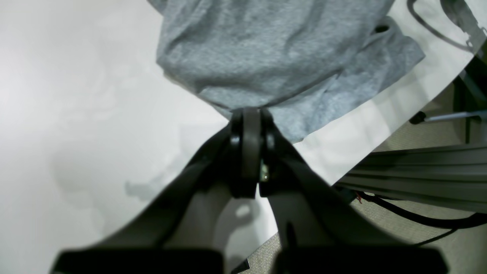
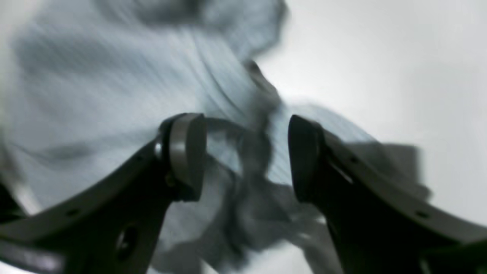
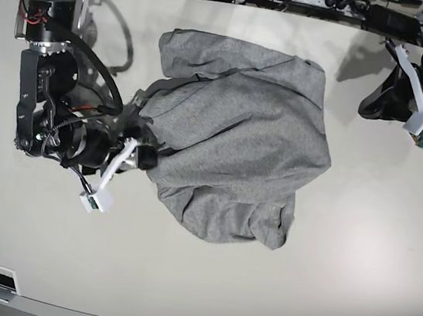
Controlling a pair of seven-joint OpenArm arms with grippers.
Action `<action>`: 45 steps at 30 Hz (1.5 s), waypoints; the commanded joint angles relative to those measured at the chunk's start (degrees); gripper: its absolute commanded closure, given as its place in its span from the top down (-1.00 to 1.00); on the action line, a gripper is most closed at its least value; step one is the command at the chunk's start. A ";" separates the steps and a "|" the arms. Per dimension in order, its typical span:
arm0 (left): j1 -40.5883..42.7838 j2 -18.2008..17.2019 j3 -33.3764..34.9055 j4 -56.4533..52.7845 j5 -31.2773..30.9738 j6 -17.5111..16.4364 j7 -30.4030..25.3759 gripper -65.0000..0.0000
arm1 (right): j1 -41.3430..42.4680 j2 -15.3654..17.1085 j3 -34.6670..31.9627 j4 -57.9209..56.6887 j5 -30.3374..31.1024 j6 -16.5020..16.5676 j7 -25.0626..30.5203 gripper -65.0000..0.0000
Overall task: Layout the t-shirt on the table in an organized manner, then fold the t-shirt properly
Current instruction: 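Pull the shirt further with the right gripper, spreading it out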
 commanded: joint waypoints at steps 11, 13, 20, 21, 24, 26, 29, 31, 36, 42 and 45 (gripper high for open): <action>0.04 -0.85 -0.39 0.79 -0.94 -0.24 -0.85 -1.00 | 4.07 -0.26 0.15 -2.01 -4.72 -4.13 5.46 0.12; 0.02 -0.85 -0.39 0.79 -0.94 -0.24 -0.87 -1.00 | 4.07 -0.28 0.13 -2.01 -3.52 -3.50 5.44 0.17; 0.02 -0.85 -0.39 0.79 -0.94 -0.24 -0.87 -1.00 | 3.45 -1.36 0.13 -2.38 -2.49 -1.53 5.49 0.17; 0.02 -0.85 -0.39 0.79 -0.94 -0.24 -0.90 -1.00 | 3.56 -1.68 0.13 -2.84 -2.49 -1.20 5.77 0.17; 0.04 -0.85 -0.39 0.79 -0.94 -0.24 -0.87 -1.00 | 4.00 -2.62 0.13 -5.22 -2.51 -1.05 7.17 0.17; 0.04 -0.83 -0.39 0.79 -0.94 -0.22 -0.90 -1.00 | 4.50 -2.97 0.13 -8.13 -2.54 -0.52 7.17 0.17; 0.02 -0.85 -0.39 0.79 -0.94 -0.24 -0.90 -1.00 | 5.42 -3.19 0.13 -13.05 -2.51 2.80 7.82 0.16; 0.02 -0.85 -0.39 0.79 -0.94 -0.24 -0.87 -1.00 | 5.90 -3.26 0.13 -14.58 -2.47 4.76 8.90 0.00; 0.02 -0.85 -0.39 0.79 -0.94 -0.24 -0.90 -1.00 | 9.81 -3.10 0.15 -13.84 3.48 6.33 3.58 -1.00; 0.02 -0.85 -0.39 0.79 -0.92 -0.24 -0.90 -1.00 | 13.11 -2.12 0.15 -1.07 18.03 6.33 -12.87 -1.00; 0.02 -0.85 -0.39 0.79 -0.92 -0.24 -0.92 -1.00 | 12.96 -0.28 0.15 10.10 24.57 6.33 -17.90 -1.00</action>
